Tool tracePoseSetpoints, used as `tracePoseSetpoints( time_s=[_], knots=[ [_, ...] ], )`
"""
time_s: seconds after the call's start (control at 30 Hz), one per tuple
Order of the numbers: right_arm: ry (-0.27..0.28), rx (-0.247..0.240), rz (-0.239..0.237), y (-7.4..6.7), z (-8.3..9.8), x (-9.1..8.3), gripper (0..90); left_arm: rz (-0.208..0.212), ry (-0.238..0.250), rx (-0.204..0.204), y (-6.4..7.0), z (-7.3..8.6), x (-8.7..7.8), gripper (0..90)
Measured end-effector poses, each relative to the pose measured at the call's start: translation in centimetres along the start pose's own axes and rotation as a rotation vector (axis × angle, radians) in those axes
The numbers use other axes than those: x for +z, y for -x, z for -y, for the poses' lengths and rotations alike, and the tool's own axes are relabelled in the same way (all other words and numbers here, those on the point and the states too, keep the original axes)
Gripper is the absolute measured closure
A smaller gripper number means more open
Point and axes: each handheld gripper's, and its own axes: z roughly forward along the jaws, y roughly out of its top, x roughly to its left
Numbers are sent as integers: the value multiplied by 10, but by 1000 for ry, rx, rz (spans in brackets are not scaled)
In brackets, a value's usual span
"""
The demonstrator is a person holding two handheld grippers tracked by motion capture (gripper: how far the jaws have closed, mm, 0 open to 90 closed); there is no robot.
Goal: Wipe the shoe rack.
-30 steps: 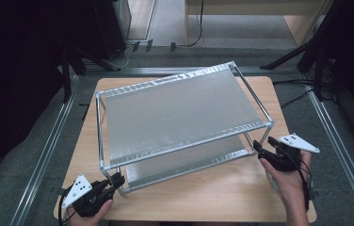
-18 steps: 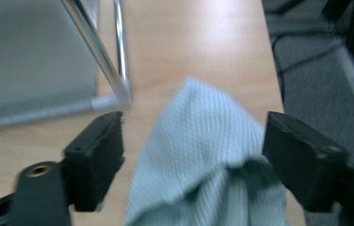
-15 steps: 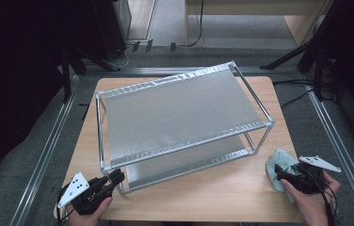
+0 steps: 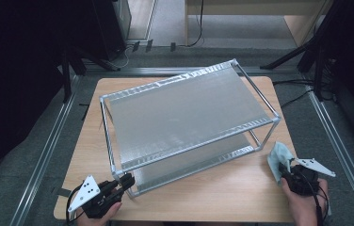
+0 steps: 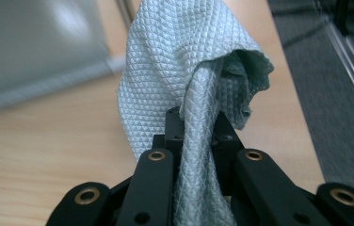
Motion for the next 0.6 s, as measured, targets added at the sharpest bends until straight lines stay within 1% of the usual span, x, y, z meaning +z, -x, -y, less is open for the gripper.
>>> tracePoseSetpoints(
  time_s=[0.07, 0.17, 0.2, 0.23, 0.27, 0.33, 0.4, 0.43, 0.5, 0.53, 0.57, 0.6],
  knots=[
    [79, -23, -22, -10, -13, -16, 818, 10, 2, -11, -1, 0, 0, 776],
    [187, -19, -40, -20, -33, -39, 820, 5, 4, -10, -1, 0, 0, 775],
    [226, -24, -51, -24, -40, -48, 820, 6, 3, -9, -1, 0, 0, 775],
    [252, -32, -59, -28, -46, -54, 820, 11, 4, -10, -1, 1, 0, 775],
    [296, -40, -74, -36, -57, -65, 820, 15, 3, -12, -2, 1, 0, 775],
    [356, -69, -90, -49, -74, -79, 819, 20, 3, -17, -2, 1, -1, 774],
    [406, -108, -101, -63, -92, -88, 816, 24, 1, -22, -3, 1, 0, 773],
    [419, -124, -110, -71, -102, -88, 815, 26, 1, -25, -3, 1, 0, 772],
    [409, -144, -119, -80, -114, -82, 815, 35, 1, -28, -3, 1, -1, 770],
    [402, -157, -127, -85, -120, -74, 815, 38, 0, -26, -4, 1, -1, 769],
    [393, -158, -137, -87, -123, -69, 815, 42, -2, -23, -4, 1, -1, 769],
    [373, -166, -147, -90, -126, -60, 814, 45, -3, -20, -3, 1, -1, 770]
  ],
)
